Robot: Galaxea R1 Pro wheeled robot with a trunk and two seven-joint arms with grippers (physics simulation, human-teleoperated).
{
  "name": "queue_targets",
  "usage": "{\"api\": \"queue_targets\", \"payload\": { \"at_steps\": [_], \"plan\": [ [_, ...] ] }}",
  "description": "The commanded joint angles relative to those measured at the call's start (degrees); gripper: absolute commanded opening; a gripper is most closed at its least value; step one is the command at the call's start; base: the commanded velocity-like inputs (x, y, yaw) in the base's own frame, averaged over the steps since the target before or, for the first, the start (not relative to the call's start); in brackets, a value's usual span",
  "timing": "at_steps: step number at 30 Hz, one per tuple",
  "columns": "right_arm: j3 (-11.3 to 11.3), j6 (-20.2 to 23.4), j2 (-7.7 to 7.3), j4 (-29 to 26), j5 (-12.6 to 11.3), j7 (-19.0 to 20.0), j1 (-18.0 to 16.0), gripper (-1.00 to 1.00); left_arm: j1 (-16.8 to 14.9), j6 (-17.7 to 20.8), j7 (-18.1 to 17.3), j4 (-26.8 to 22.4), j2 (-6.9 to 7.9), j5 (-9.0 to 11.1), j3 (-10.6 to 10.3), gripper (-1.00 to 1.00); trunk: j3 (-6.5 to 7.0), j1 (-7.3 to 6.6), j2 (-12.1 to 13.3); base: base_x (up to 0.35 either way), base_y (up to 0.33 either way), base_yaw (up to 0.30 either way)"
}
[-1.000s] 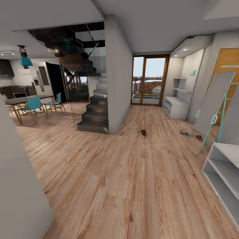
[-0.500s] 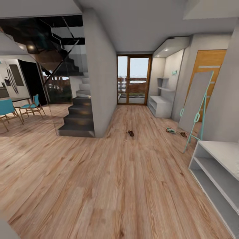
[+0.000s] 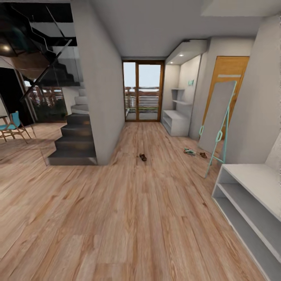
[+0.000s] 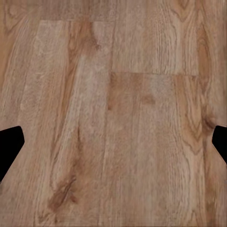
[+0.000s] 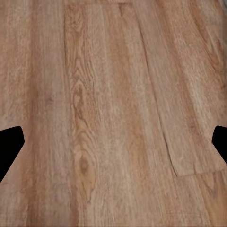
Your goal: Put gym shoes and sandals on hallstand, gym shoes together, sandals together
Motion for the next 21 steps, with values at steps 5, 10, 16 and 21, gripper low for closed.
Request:
{"api": "queue_targets", "payload": {
  "at_steps": [5,10,16,21],
  "plan": [
    [-0.05,-0.19,0.01,0.05,0.01,0.05,-0.05,1.00,-0.04,-0.18,0.03,0.03,0.00,0.26,0.01,1.00,-0.48,0.03,-0.03,0.338,0.000,-0.154],
    [0.07,-0.19,0.01,0.05,0.02,0.11,-0.05,1.00,-0.04,-0.18,0.04,0.03,0.00,0.26,0.01,1.00,-0.92,0.03,-0.03,0.339,0.000,-0.121],
    [0.11,-0.19,0.01,0.05,0.03,0.12,-0.05,1.00,-0.05,-0.18,0.02,0.03,0.00,0.24,0.01,1.00,-1.45,0.03,-0.03,0.338,0.000,-0.106],
    [0.11,-0.19,0.01,0.05,0.05,0.12,-0.05,1.00,-0.07,-0.18,0.04,0.03,0.00,0.27,0.01,1.00,-1.90,0.03,-0.03,0.338,0.000,-0.100]
  ]
}}
